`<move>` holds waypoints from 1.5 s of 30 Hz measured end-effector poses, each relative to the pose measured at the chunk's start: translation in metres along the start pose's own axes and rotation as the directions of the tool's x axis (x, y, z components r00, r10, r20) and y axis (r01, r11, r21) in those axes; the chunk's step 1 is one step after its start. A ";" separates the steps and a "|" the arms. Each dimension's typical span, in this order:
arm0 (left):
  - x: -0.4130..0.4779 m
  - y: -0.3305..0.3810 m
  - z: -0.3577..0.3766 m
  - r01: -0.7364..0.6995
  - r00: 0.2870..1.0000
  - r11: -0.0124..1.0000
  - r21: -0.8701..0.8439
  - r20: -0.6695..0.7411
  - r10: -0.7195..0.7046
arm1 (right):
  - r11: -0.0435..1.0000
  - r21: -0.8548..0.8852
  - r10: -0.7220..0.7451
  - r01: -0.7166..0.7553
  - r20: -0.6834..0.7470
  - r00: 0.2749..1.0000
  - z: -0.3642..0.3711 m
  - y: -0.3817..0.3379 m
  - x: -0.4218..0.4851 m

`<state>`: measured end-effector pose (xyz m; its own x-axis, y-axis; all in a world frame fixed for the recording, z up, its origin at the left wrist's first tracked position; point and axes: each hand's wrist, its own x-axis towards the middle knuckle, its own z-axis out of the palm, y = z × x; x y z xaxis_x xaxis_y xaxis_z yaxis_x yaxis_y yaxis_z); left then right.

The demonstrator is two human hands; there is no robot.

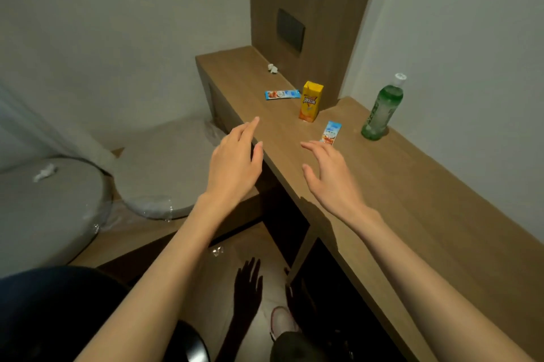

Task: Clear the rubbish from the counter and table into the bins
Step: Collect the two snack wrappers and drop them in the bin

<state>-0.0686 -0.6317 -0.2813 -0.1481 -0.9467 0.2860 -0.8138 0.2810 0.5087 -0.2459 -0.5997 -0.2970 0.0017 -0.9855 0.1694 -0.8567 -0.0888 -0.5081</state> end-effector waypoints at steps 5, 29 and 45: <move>0.075 -0.019 0.008 0.007 1.000 1.000 -0.026 -0.005 -0.007 | 0.999 0.021 -0.026 0.025 0.040 0.999 0.004 0.011 0.088; 0.470 -0.191 0.135 -0.073 0.907 0.996 -0.043 0.413 0.084 | 0.899 -0.132 0.437 -0.417 0.219 0.872 0.146 0.063 0.451; 0.597 -0.216 0.299 0.001 0.855 0.983 -0.185 0.511 0.095 | 0.867 -0.380 0.431 -0.322 0.250 0.867 0.195 0.129 0.515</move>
<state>-0.1497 -1.3042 -0.4634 -0.4909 -0.8627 -0.1218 -0.6960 0.3043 0.6504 -0.2548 -1.1470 -0.4404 -0.2394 -0.9287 -0.2832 -0.9395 0.2951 -0.1738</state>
